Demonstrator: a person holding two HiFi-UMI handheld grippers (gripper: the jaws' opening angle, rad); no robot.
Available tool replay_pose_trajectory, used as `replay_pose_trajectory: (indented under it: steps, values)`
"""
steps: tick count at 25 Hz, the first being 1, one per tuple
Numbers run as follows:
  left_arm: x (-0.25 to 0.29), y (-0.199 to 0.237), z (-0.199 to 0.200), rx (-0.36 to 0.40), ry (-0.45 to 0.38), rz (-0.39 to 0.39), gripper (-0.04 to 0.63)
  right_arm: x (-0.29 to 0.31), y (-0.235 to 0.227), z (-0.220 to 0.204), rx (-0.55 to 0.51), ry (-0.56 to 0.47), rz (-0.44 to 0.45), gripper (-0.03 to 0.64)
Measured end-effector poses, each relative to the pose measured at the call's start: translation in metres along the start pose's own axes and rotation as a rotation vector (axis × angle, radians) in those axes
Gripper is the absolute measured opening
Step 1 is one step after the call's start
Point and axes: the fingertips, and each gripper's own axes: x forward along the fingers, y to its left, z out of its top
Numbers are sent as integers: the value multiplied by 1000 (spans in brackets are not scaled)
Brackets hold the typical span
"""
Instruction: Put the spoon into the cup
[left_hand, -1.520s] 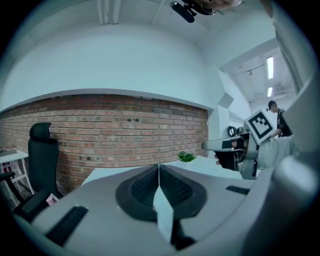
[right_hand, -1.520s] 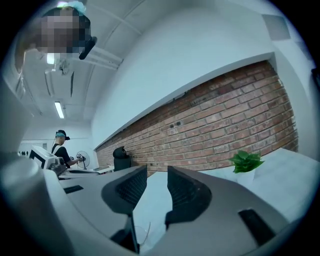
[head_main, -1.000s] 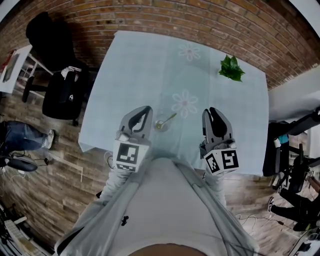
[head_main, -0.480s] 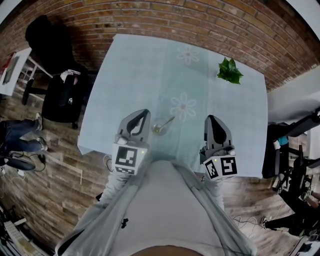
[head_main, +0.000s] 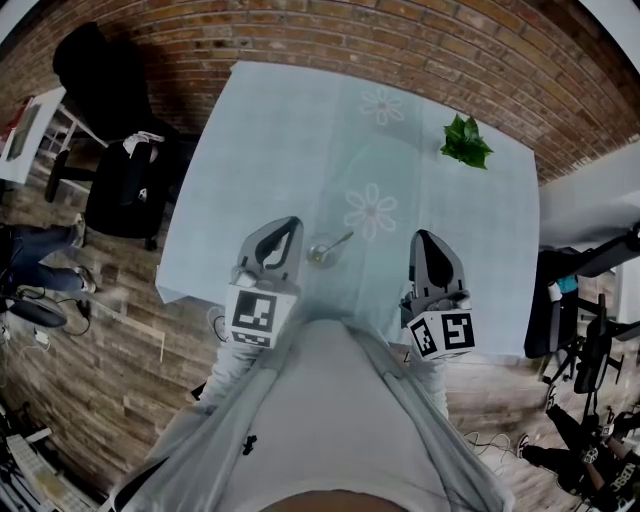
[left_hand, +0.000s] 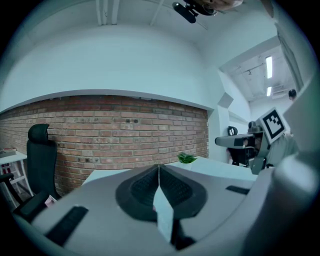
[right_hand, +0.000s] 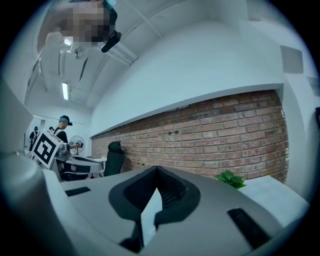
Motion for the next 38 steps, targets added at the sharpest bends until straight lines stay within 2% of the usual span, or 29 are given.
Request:
replay_pose_trajectory:
  steps: [8,20,38]
  values:
    - [-4,2,-4,-1,10,-1,20,0,5,-2,10,-1,15,17]
    - [-10,0,-11,-16,23,-4,20,-1,14,-13,-13,50,29,17]
    - [-11,-2,-19,-12,54,2,20,-6,11,-25,23,69,36,17]
